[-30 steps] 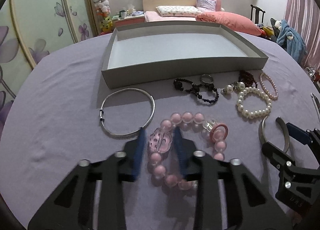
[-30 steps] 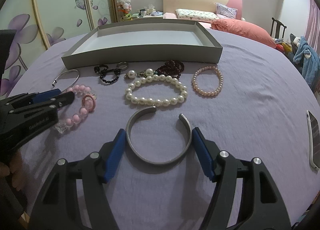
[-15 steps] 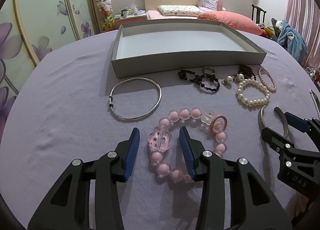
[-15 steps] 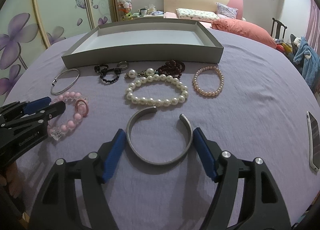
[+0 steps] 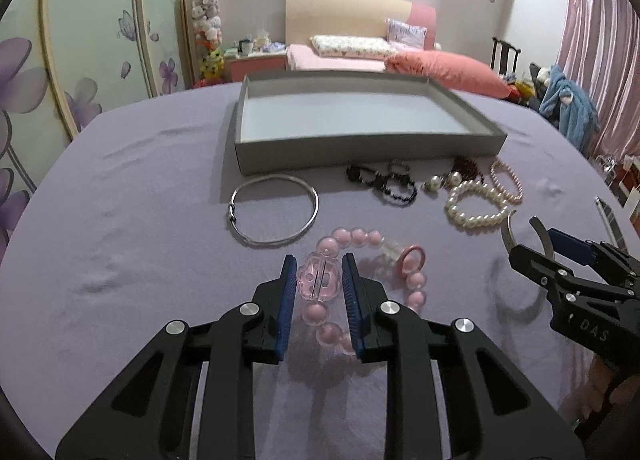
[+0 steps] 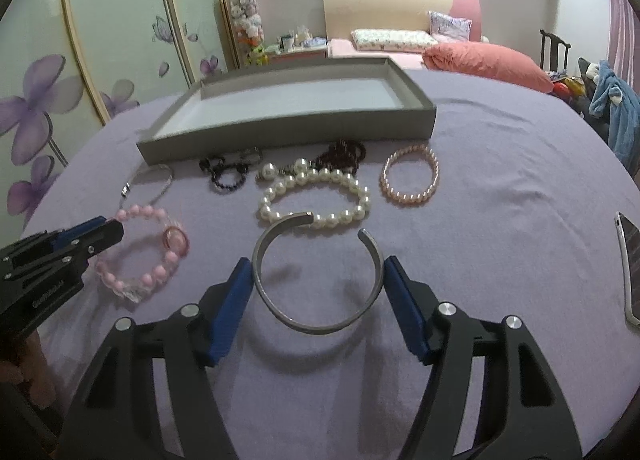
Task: Organize jewelry
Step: 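Grasp the pink beaded bracelet with the left tool while the right tool grasps the silver cuff bangle, then carry both held bracelets into the grey tray and open both tools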
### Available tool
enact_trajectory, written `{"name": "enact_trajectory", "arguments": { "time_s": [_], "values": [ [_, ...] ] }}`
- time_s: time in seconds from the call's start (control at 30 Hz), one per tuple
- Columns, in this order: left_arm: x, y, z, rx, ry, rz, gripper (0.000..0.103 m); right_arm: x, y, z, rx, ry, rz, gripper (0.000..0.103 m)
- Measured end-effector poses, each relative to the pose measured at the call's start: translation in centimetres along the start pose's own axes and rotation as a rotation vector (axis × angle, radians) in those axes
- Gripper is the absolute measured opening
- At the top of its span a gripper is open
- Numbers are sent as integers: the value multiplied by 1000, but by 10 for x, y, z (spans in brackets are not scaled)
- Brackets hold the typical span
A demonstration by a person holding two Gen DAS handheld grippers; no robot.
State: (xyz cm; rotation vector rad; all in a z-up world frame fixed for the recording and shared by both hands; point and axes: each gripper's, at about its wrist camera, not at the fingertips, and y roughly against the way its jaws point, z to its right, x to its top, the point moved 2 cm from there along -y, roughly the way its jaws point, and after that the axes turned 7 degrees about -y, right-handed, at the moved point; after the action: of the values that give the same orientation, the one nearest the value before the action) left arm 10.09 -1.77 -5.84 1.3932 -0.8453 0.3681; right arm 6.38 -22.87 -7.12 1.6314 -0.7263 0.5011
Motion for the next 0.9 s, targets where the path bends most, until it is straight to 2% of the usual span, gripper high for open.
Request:
{"name": "enact_trajectory", "arguments": {
  "time_s": [0.2, 0.37, 0.7, 0.9],
  "values": [
    [9, 19, 4, -20, 7, 85, 24, 11, 19, -4, 18, -3, 106, 65],
    [14, 34, 11, -16, -8, 152, 24, 17, 27, -6, 20, 4, 159, 65],
    [26, 44, 14, 6, -4, 218, 24, 30, 41, -10, 14, 25, 252, 65],
    [47, 53, 16, 45, -20, 278, 24, 50, 56, -16, -13, 61, 377, 65]
  ]
}}
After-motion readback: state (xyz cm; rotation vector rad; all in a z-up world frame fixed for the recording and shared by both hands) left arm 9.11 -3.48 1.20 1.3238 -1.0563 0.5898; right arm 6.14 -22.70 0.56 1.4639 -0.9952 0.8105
